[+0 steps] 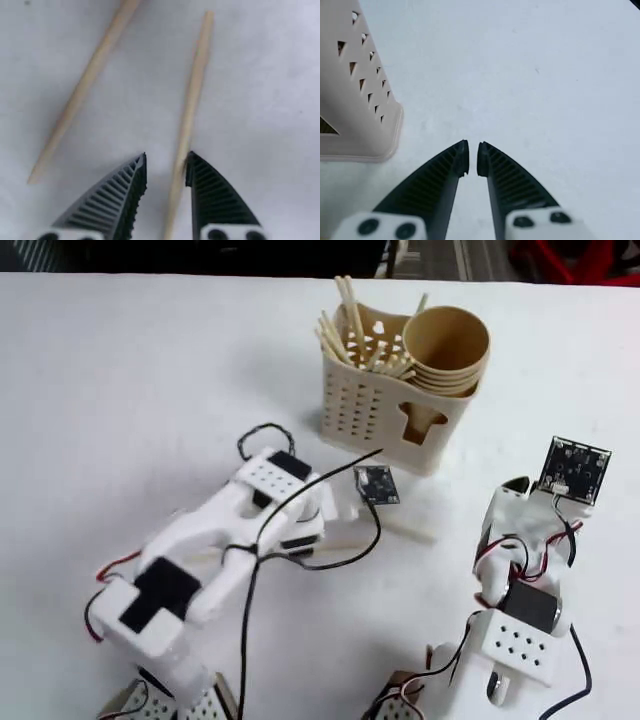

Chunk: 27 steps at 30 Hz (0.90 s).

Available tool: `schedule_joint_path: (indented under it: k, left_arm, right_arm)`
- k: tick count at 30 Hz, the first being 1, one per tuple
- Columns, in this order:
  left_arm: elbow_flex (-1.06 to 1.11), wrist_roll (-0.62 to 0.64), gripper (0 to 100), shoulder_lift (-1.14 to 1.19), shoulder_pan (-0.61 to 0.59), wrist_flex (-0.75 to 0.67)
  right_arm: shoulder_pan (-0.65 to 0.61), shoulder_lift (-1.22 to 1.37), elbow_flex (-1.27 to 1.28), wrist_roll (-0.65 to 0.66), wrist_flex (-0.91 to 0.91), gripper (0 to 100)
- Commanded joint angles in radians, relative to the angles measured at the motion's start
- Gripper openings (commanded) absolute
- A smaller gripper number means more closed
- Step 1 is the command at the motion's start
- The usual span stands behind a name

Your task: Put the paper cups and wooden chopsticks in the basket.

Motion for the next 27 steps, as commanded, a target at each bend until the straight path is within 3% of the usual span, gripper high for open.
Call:
schedule_joint_path:
  k: [1, 13, 27]
  left_arm:
    - [-0.103, 0.051, 5, 0.07, 0.012, 0.006]
    - [-0.141, 0.054, 2, 0.054, 0.05, 0.187]
    - [-0.147, 0.061, 2, -0.498, -0.016, 0.334]
  right_arm:
    - [0.004, -0.021, -0.014, 0.0, -0.022, 4.9]
    - [0.007, -0.021, -0.014, 0.0, -0.022, 4.9]
    - [0.007, -0.021, -0.014, 0.0, -0.022, 4.9]
